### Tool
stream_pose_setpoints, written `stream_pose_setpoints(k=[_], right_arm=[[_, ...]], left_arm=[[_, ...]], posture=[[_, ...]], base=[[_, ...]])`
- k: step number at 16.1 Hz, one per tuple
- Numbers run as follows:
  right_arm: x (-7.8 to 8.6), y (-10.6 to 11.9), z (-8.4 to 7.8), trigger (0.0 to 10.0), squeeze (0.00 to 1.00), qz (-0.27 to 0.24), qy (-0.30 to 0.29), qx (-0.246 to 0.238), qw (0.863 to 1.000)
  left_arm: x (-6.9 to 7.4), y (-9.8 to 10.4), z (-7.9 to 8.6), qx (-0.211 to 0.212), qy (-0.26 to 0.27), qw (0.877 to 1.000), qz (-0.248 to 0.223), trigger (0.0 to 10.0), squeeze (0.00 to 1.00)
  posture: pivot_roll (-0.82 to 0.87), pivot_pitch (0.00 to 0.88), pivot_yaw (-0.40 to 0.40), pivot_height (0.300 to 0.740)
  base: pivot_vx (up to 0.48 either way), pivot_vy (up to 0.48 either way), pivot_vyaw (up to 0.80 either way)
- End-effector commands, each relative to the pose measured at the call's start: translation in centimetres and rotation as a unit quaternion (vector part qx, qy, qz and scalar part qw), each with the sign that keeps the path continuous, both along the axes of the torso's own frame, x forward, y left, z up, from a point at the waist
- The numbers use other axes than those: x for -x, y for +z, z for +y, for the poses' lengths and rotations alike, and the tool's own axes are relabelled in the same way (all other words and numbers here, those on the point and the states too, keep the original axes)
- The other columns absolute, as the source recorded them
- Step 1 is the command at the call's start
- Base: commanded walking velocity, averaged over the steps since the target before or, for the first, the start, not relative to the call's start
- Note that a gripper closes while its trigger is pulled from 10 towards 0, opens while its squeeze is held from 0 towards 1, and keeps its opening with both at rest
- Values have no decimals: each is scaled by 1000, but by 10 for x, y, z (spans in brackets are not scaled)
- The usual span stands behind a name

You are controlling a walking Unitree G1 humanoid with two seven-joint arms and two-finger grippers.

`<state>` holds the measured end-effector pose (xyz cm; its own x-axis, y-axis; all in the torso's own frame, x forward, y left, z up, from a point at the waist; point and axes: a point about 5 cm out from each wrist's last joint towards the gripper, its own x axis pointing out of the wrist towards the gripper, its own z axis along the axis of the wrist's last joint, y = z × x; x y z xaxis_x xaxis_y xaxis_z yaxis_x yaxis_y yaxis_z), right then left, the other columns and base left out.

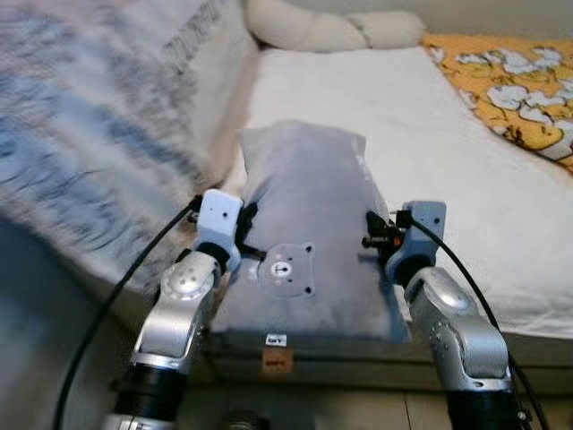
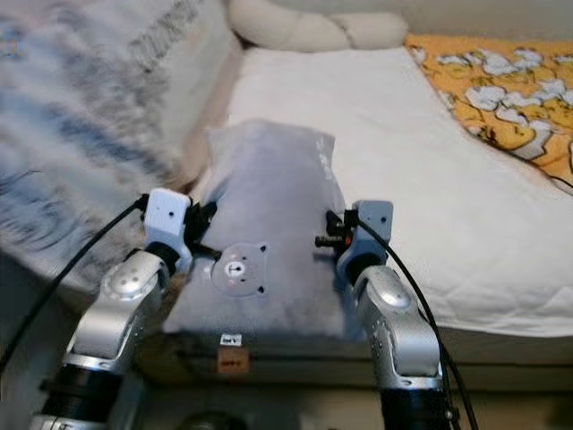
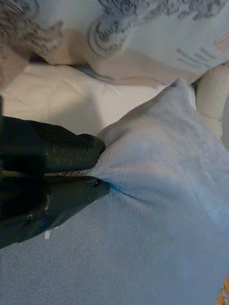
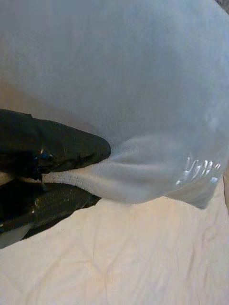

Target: Clean up the room

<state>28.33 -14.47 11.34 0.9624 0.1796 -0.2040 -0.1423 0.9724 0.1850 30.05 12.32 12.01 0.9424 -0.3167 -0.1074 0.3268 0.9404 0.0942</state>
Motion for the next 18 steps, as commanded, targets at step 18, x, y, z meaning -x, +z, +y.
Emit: stream_pose_setpoints(k=[18], right_arm=[[-5, 2, -5, 10000, 0, -12, -17, 12, 1000]], left_arm=[[-5, 14, 6, -6, 12, 999, -34, 10000, 0]], posture=[[47, 0, 22, 740]], base=[[259, 0, 0]])
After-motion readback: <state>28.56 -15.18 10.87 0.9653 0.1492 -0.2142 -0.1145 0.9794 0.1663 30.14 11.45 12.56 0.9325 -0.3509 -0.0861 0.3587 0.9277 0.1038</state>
